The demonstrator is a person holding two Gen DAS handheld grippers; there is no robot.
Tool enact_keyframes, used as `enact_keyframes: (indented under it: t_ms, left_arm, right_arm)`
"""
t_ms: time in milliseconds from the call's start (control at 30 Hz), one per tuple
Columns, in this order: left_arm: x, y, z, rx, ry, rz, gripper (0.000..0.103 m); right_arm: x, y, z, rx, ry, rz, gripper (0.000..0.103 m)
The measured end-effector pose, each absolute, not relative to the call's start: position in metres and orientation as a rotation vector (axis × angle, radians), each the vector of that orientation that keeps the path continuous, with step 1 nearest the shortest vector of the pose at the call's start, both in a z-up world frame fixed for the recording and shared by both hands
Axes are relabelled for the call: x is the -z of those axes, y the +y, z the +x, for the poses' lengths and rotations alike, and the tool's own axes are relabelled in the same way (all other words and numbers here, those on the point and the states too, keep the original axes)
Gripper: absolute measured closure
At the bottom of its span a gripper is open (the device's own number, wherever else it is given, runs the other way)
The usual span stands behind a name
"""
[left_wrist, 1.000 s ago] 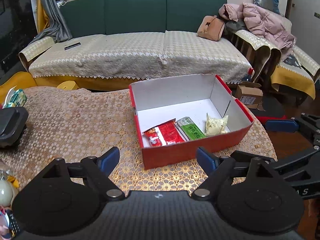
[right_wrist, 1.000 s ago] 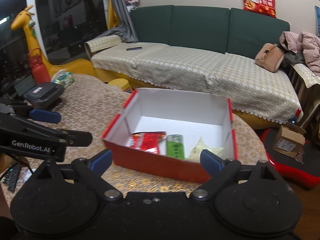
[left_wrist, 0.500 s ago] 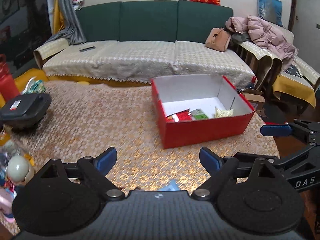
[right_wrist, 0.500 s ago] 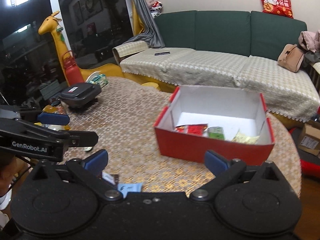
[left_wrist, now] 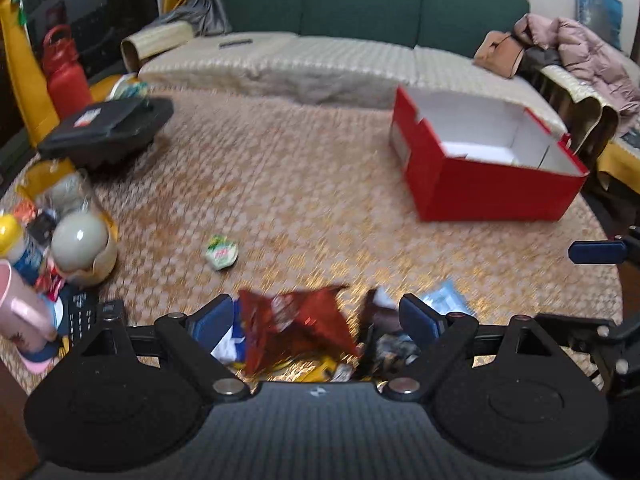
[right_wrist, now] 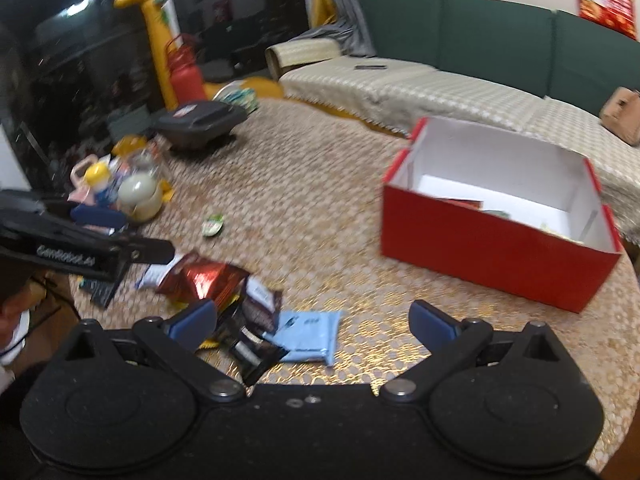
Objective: Organize snacks
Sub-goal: 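Move both tools back to the remaining snacks, then grasp the dark chocolate pack with the right tool while the left tool grasps the yellow packet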
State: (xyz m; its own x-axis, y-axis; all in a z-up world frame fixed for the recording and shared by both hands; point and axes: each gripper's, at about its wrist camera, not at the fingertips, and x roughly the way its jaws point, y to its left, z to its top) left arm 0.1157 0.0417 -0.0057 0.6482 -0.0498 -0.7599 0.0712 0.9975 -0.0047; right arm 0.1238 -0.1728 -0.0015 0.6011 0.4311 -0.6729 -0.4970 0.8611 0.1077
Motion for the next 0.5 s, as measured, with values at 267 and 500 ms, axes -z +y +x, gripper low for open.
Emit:
enact_keyframes:
  t_ms: [267, 500]
  left_arm:
    - [0.042, 0.064, 0.112, 0.085, 0.955, -0.026, 0.013]
    - [0.067, 0.055, 0.101, 0.132, 0.977, 0.044, 0.013]
  right_arm:
    - [0.03, -0.137, 0.119, -0.648, 0.805, -0.235, 0.006]
    - [0.054, -0.108, 0.124, -0.733, 0.826, -0.383, 0.016]
